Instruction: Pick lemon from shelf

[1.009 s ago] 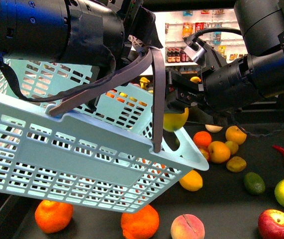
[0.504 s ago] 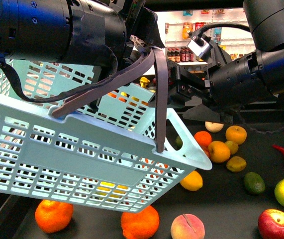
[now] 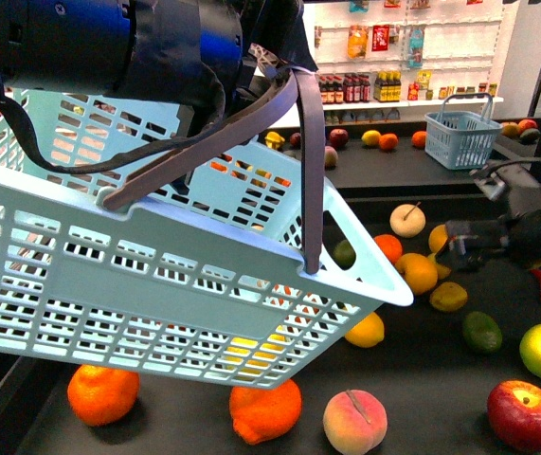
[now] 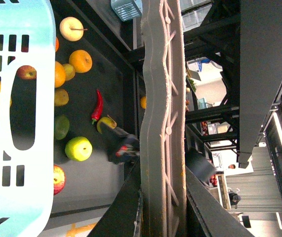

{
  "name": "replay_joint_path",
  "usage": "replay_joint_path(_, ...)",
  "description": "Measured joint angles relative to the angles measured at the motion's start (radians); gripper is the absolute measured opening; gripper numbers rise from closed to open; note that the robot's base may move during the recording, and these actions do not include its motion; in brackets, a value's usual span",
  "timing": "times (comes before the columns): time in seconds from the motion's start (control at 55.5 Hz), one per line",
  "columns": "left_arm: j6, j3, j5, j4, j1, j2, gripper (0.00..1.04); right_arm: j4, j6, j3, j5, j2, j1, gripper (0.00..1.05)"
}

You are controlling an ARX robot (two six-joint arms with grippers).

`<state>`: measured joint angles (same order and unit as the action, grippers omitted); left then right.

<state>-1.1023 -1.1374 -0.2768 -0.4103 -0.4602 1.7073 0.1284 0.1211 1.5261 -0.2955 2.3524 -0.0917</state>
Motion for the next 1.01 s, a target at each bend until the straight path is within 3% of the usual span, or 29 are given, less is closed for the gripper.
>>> replay_joint_path(0.414, -0.002, 0.0, 0.0, 0.0, 0.0, 0.0, 0.13, -0.122, 0.224, 0.522, -0.019, 0.457, 0.105, 0.97)
replay_joint_path(0.847, -0.002, 0.0, 0.0, 0.0, 0.0, 0.0, 0.13, -0.263, 0.238, 0.867, -0.035, 0.692, 0.135, 0.97)
replay_joint_path(1.009, -0.002, 0.0, 0.0, 0.0, 0.0, 0.0, 0.13, -0.364, 0.244, 1.043, 0.001, 0.797, 0.137, 0.97)
